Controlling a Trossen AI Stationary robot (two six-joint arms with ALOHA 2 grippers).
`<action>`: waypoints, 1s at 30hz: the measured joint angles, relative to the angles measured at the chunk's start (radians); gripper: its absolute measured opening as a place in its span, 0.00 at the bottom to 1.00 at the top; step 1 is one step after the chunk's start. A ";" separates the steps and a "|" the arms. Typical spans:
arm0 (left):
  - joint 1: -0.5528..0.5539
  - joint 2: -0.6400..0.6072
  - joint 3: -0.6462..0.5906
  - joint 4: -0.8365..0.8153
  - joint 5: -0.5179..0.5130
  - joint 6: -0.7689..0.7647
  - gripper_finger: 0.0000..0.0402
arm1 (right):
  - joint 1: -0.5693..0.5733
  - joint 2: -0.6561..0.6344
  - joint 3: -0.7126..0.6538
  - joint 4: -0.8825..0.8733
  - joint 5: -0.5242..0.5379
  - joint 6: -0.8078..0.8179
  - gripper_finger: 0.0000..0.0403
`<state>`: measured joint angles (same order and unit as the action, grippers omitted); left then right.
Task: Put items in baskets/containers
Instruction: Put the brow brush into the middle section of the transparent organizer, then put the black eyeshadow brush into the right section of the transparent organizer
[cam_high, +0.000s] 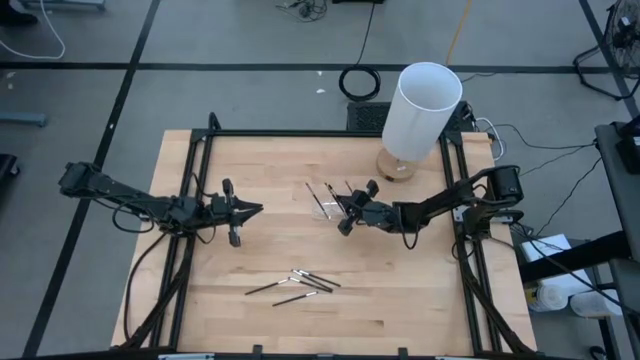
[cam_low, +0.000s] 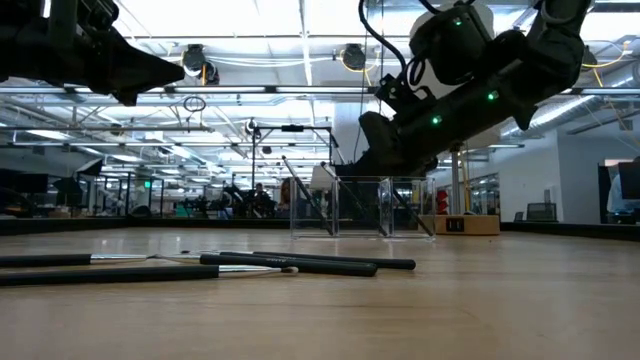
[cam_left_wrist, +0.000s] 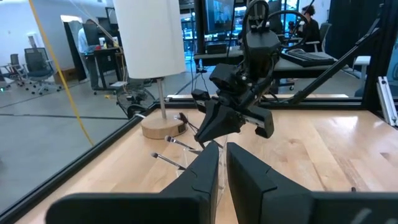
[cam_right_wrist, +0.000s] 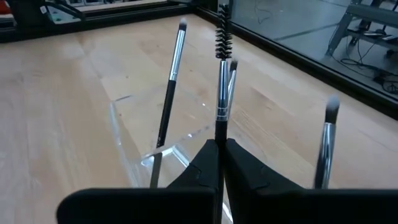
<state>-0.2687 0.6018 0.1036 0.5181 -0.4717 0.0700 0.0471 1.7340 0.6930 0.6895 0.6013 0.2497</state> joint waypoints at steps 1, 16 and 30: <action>0.000 0.000 0.000 -0.001 0.000 0.000 0.10 | 0.000 0.000 0.000 -0.001 0.000 0.000 0.01; 0.000 0.000 0.000 -0.002 0.000 -0.001 0.10 | 0.000 -0.008 0.000 -0.001 -0.027 0.005 0.14; 0.000 0.000 0.000 -0.020 0.000 0.008 0.10 | 0.031 -0.200 -0.001 0.004 -0.030 -0.026 0.33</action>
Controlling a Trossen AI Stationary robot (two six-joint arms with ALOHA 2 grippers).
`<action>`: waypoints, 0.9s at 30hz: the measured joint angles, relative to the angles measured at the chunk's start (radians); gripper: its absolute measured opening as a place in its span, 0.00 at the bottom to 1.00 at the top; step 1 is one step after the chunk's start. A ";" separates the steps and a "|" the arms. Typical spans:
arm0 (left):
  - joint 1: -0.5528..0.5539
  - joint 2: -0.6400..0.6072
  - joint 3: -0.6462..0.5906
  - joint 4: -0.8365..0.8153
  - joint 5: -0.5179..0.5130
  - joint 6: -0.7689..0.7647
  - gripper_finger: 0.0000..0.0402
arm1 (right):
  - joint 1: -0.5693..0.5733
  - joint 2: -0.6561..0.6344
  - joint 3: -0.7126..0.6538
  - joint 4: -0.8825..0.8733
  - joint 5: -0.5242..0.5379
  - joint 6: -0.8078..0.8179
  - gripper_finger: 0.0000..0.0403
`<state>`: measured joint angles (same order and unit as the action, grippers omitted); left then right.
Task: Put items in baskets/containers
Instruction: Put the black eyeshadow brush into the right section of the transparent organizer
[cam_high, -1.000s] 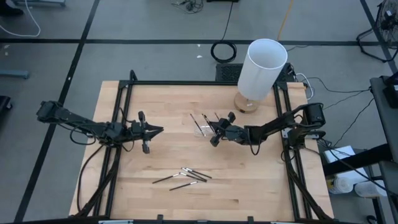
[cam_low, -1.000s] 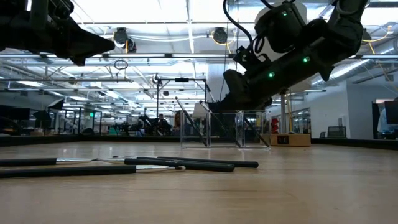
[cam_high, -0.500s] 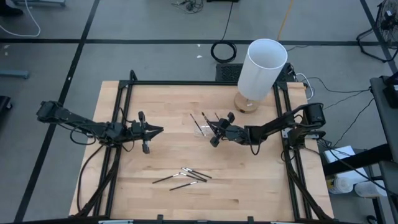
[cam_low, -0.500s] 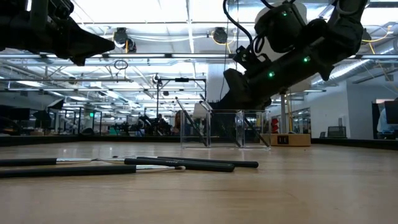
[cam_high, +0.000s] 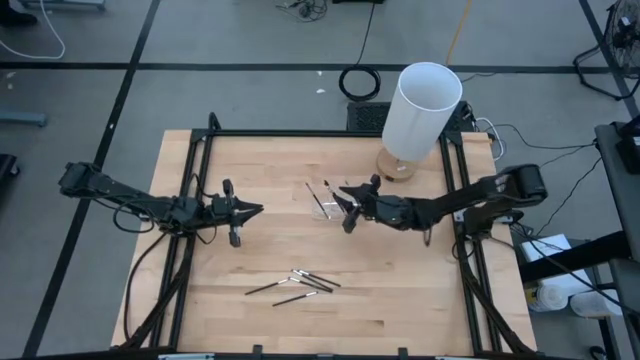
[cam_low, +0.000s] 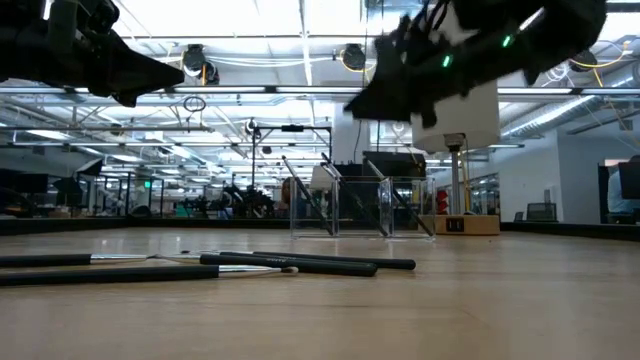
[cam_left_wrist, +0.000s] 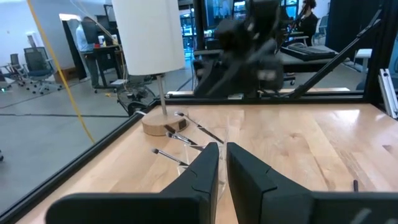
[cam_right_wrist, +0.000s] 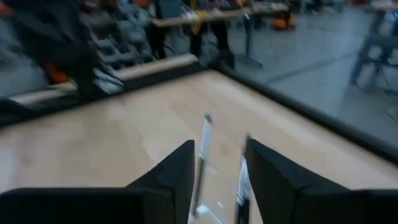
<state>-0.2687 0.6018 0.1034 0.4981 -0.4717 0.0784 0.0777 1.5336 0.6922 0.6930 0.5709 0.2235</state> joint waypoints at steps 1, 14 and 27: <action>0.000 0.000 0.000 0.000 0.000 -0.002 0.10 | 0.014 -0.032 0.000 -0.003 -0.004 -0.014 0.33; -0.001 0.000 0.000 -0.001 0.038 -0.055 0.10 | 0.473 -0.225 0.000 -0.135 0.003 -0.101 0.02; -0.002 0.000 0.000 0.005 0.082 -0.088 0.10 | 0.657 0.109 0.000 -0.017 0.087 -0.023 0.00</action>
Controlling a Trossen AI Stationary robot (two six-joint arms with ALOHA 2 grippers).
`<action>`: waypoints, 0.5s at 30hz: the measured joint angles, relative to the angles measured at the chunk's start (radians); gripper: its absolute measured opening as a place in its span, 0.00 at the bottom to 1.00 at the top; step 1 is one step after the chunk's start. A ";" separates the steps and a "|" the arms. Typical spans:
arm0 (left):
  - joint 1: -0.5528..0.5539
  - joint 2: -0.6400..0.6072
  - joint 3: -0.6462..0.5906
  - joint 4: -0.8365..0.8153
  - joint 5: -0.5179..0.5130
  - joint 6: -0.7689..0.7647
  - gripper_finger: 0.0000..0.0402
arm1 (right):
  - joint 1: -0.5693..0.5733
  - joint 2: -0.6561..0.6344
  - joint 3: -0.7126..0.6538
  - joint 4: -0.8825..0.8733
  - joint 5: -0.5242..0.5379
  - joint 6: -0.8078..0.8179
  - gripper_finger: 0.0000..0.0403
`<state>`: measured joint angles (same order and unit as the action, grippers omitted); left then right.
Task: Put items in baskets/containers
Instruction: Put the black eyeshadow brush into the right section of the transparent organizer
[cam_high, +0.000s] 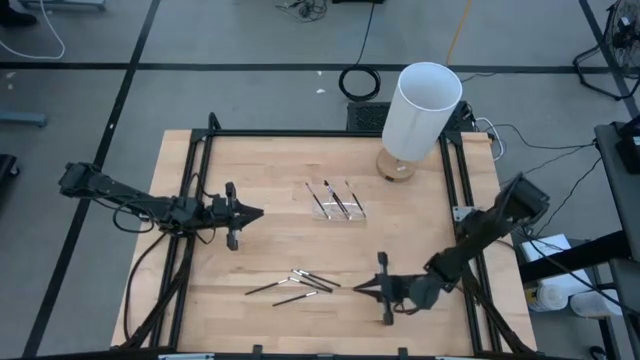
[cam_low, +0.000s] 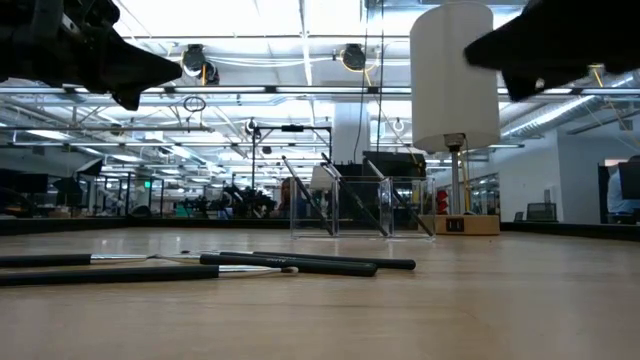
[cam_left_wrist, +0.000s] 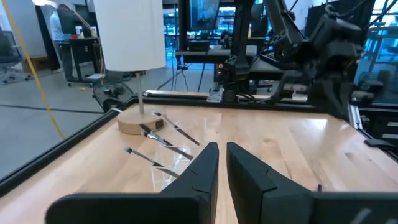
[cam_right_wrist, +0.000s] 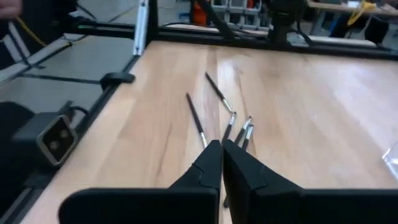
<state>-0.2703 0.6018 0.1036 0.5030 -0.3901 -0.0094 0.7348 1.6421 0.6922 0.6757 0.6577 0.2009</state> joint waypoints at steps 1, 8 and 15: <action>0.000 0.000 0.000 -0.001 0.000 0.000 0.10 | -0.007 0.019 0.000 0.020 0.000 0.010 0.00; 0.001 0.000 0.000 -0.005 -0.002 0.033 0.10 | -0.047 0.041 0.000 0.084 -0.004 0.024 0.00; 0.001 0.000 0.000 -0.005 -0.003 0.086 0.10 | -0.051 0.041 0.000 0.106 -0.004 0.022 0.00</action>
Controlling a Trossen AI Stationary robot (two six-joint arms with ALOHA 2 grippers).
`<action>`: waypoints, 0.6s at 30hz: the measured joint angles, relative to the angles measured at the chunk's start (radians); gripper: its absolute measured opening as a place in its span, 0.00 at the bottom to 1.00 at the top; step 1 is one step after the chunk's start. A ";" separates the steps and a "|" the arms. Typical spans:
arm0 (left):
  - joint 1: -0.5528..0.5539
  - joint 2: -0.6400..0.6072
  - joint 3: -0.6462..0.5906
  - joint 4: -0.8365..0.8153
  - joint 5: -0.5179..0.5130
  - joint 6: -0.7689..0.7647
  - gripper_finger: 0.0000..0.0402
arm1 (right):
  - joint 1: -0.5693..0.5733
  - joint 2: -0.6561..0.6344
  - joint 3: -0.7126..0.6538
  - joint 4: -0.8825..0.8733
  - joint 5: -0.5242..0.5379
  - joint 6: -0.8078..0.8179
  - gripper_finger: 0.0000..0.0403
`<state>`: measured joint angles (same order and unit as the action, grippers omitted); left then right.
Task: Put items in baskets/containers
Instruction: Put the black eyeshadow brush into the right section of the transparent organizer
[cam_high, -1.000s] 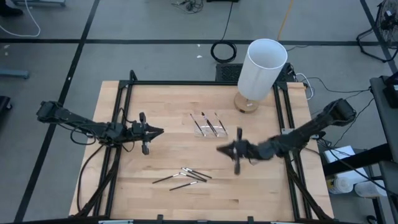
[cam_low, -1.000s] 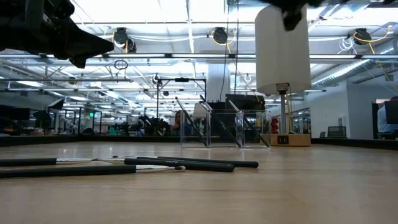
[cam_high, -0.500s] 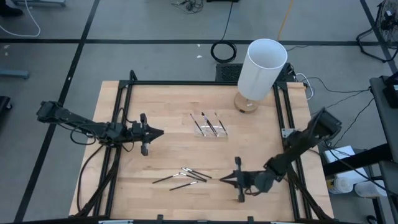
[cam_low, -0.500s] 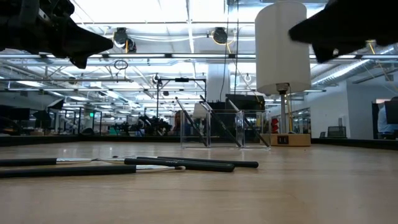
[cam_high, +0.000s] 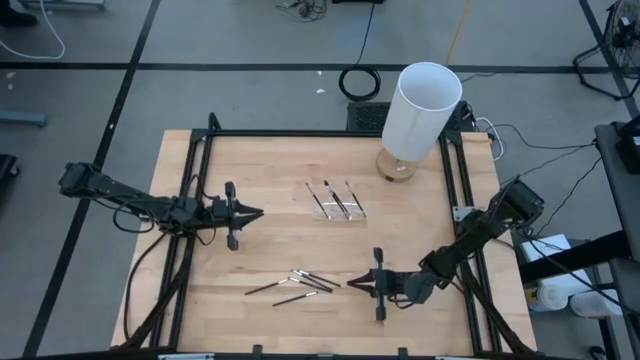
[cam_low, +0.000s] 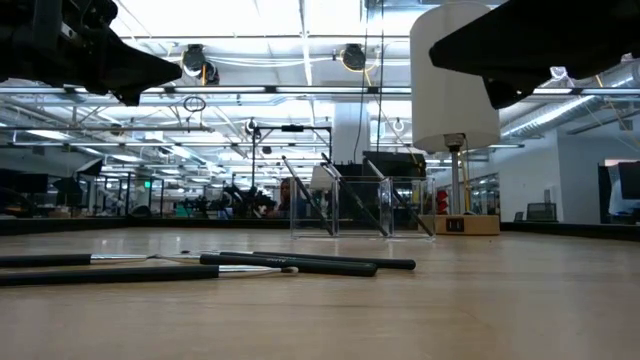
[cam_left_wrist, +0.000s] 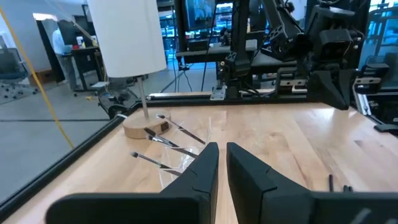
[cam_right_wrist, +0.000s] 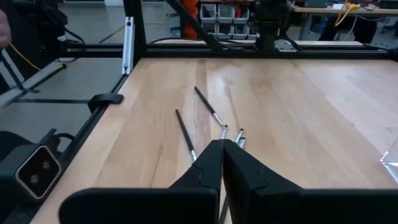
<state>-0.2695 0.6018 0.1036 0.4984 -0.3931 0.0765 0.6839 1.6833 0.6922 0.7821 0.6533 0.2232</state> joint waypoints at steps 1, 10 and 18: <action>0.000 0.000 0.000 0.000 0.000 0.000 0.10 | -0.002 0.000 0.000 0.000 0.000 0.000 0.00; 0.000 0.000 0.000 -0.013 0.000 -0.034 0.10 | -0.027 0.000 0.000 0.000 -0.051 0.026 0.01; 0.000 0.000 0.000 -0.050 0.000 -0.079 0.10 | -0.061 0.000 0.000 0.000 -0.052 0.052 0.01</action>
<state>-0.2695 0.6018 0.1036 0.4482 -0.3935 -0.0029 0.6229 1.6836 0.6922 0.7818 0.6014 0.2752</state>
